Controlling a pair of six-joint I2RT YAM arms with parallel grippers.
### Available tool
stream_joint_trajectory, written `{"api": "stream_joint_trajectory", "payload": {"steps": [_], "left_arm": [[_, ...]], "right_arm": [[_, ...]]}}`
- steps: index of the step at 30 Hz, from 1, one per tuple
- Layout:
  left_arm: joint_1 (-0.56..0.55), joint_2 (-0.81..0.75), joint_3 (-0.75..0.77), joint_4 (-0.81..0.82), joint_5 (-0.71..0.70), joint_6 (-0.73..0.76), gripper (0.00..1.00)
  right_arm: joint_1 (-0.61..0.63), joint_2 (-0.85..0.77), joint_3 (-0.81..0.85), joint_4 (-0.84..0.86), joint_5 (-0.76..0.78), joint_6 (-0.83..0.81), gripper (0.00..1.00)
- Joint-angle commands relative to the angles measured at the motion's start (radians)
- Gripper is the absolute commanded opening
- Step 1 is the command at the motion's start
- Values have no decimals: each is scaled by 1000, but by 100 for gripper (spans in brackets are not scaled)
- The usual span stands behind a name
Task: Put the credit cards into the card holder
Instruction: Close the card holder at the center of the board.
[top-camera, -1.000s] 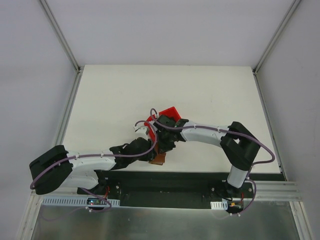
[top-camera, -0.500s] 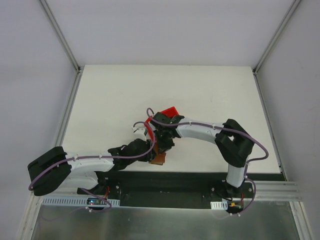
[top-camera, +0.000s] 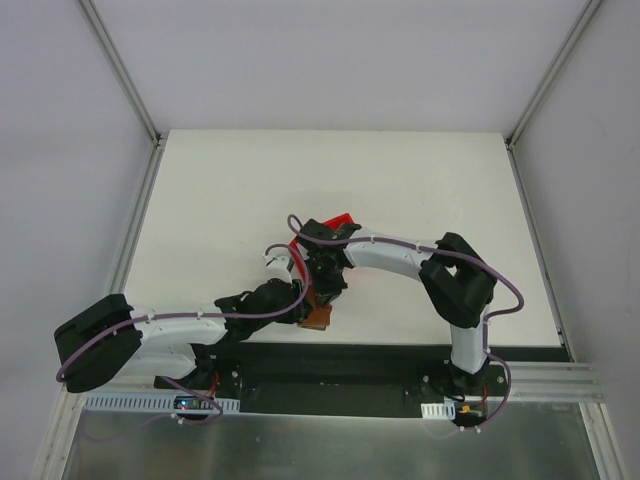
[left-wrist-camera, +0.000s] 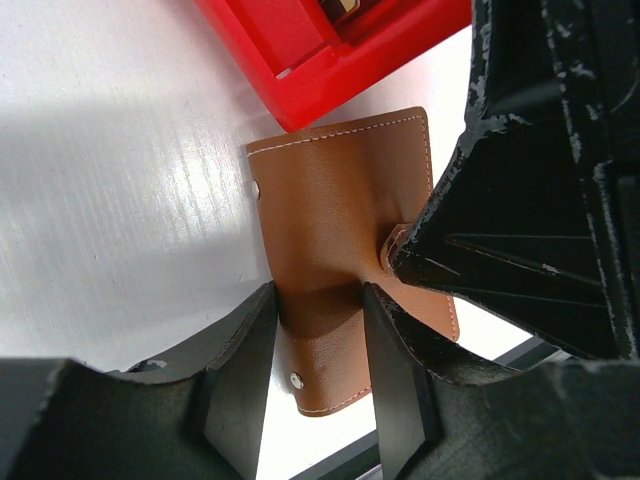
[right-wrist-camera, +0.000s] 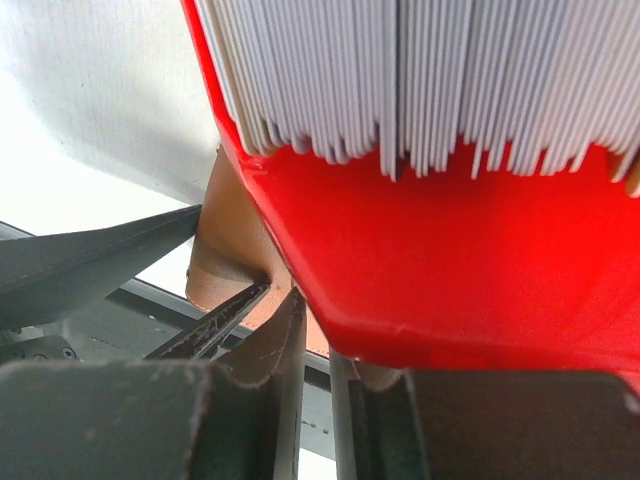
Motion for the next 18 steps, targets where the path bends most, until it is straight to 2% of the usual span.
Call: {"api": "stream_joint_trajectory", "payload": {"steps": [1, 5, 13, 18], "left_arm": [[2, 11, -52, -108, 17, 4, 39], [4, 4, -41, -108, -7, 15, 41], [4, 2, 3, -122, -52, 38, 45], [12, 5, 37, -152, -78, 61, 47]], "right_arm": [[0, 113, -81, 29, 119, -31, 15], [5, 16, -148, 132, 124, -30, 16], [48, -246, -375, 434, 247, 9, 22], [54, -328, -452, 537, 285, 30, 23]]}}
